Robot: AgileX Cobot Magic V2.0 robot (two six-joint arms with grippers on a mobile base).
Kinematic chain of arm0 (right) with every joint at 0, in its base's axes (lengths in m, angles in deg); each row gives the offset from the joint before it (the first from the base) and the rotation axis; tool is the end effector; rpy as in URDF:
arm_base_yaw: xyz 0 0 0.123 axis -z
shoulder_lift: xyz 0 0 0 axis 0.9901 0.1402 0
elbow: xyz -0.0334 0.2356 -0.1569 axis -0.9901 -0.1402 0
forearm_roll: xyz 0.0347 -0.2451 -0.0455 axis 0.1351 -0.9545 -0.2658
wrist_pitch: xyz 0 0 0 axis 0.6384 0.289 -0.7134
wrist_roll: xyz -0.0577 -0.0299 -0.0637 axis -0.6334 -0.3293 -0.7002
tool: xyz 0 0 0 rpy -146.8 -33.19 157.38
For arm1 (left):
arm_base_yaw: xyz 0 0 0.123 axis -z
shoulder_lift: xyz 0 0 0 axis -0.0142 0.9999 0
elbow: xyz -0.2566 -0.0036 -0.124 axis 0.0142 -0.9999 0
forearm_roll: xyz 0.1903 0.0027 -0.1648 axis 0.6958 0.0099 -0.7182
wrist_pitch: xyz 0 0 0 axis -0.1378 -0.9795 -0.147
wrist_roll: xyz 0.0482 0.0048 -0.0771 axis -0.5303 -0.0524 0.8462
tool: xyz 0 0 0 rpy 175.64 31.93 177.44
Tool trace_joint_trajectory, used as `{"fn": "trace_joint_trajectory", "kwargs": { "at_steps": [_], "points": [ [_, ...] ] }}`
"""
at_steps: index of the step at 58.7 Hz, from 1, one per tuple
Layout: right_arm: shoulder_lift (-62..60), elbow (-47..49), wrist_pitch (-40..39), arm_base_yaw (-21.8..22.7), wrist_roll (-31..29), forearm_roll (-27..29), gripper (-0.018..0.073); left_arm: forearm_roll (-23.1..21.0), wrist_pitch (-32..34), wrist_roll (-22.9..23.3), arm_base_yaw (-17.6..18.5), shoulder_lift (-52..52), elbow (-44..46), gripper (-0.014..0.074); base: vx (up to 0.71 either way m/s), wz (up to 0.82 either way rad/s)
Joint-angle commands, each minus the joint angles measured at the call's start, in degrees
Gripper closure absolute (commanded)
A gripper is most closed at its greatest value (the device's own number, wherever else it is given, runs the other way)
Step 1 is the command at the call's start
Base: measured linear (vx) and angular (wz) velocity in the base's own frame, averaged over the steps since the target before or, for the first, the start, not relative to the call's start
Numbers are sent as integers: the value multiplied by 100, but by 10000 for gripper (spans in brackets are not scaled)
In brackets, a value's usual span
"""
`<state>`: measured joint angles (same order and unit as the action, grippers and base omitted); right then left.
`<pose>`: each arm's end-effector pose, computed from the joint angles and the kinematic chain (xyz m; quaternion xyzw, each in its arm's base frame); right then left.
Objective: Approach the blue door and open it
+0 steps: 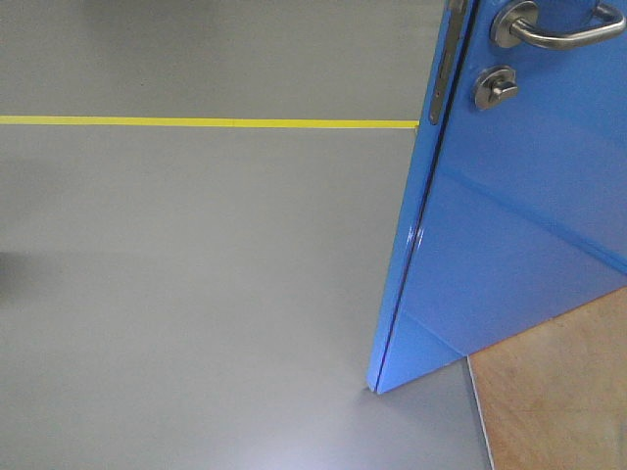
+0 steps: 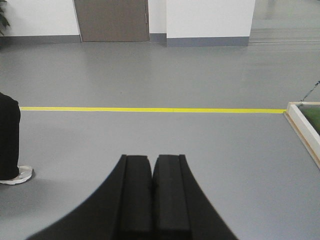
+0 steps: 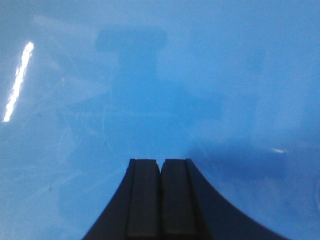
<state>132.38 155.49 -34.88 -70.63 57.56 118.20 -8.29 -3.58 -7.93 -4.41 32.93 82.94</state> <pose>0.3711 -0.0297 0.4549 0.3473 0.6372 0.4949 0.4779 0.0545 0.0067 0.1798 -0.0234 0.7751 0.0504 0.6293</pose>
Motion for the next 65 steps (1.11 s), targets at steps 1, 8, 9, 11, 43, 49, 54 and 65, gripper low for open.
{"fn": "trace_joint_trajectory", "kwargs": {
  "at_steps": [1,8,9,11,43,49,54,65],
  "points": [
    [-237,182,-175,30,-66,188,551,-12,486,37,10,-79,156,524,12,-4],
    [-237,182,-175,30,-66,188,551,-12,486,37,10,-79,156,524,11,-4],
    [-237,182,-175,30,-66,188,551,-12,486,37,10,-79,156,524,10,-3],
    [-237,182,-175,30,-66,188,551,-12,486,37,10,-79,156,524,10,-2],
    [-237,182,-182,30,-66,188,551,-12,486,37,10,-79,156,524,9,2],
    [-237,182,-182,30,-66,188,551,-12,486,37,10,-79,156,524,9,4],
    [-237,182,-182,30,-66,188,551,-12,486,37,10,-79,156,524,9,5],
    [-237,182,-182,30,-66,188,551,-12,486,37,10,-79,156,524,9,5]
  ]
}}
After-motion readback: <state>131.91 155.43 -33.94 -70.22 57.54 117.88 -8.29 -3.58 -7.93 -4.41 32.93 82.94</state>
